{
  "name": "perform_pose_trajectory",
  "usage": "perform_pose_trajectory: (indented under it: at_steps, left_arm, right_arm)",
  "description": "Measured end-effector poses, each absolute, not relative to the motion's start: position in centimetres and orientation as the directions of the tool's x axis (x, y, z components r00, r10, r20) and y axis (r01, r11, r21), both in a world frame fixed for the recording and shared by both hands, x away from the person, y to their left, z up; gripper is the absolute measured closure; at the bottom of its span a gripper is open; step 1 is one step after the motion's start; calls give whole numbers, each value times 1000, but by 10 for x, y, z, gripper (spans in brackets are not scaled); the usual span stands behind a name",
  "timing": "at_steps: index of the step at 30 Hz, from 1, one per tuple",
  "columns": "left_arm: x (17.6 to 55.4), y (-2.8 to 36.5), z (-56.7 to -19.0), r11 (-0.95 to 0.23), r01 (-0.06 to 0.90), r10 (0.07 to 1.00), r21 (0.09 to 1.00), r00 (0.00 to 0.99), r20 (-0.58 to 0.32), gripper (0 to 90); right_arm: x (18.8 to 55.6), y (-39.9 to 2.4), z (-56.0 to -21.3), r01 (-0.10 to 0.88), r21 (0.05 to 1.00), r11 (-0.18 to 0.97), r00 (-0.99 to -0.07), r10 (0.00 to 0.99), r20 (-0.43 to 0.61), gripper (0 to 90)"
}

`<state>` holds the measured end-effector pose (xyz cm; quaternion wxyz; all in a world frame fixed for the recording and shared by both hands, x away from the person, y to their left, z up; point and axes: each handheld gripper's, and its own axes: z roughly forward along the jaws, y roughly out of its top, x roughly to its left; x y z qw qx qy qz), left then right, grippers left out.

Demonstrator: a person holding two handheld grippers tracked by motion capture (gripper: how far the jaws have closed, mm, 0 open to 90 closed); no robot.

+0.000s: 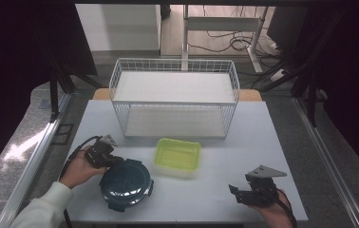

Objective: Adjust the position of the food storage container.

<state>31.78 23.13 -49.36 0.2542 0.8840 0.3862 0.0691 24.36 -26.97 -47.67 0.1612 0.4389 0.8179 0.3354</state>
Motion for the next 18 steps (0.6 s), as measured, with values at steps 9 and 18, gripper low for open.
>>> perform_pose_trajectory:
  at_steps: [9, 18]
  left_arm:
    - [298, 271, -481, -461, 721, 812, 518, 578, -81, 900]
    - [274, 287, -496, -405, 770, 832, 493, 534, -150, 900]
  right_arm:
    - [244, -271, -477, 610, 690, 389, -560, 828, 28, 249]
    - [242, -268, -475, 605, 692, 393, -559, 829, 18, 250]
